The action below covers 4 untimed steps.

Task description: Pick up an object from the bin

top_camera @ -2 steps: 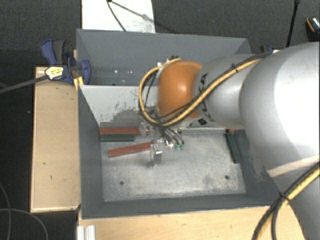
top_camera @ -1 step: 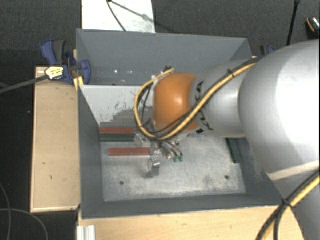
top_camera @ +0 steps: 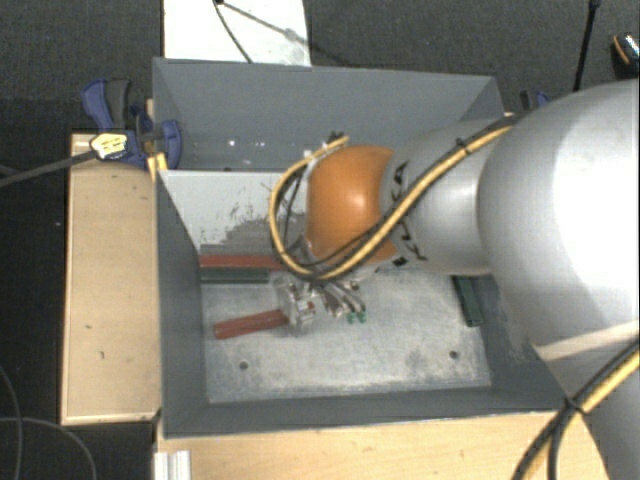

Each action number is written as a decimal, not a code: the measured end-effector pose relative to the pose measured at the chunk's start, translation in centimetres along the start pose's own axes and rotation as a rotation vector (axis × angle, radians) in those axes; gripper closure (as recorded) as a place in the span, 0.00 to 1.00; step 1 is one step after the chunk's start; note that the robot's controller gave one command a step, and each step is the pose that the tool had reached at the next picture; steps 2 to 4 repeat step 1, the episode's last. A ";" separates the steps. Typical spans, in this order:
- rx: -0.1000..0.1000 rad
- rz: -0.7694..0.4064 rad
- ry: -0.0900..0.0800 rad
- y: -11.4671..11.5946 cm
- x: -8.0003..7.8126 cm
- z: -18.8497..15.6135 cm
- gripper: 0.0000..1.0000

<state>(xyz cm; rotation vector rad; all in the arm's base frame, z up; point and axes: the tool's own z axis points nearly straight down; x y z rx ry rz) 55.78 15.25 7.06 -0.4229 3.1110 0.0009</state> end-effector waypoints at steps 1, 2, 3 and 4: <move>0.000 -0.287 -0.009 2.9 -0.7 -15.1 1.00; 0.000 -0.287 -0.009 2.9 -0.7 -15.1 1.00; 0.000 -0.287 -0.009 2.9 -0.7 -15.1 1.00; 0.000 -0.287 -0.009 2.9 -0.7 -15.1 1.00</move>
Offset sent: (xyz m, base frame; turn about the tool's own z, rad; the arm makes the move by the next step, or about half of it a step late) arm -0.0035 0.0282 0.1466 -0.2870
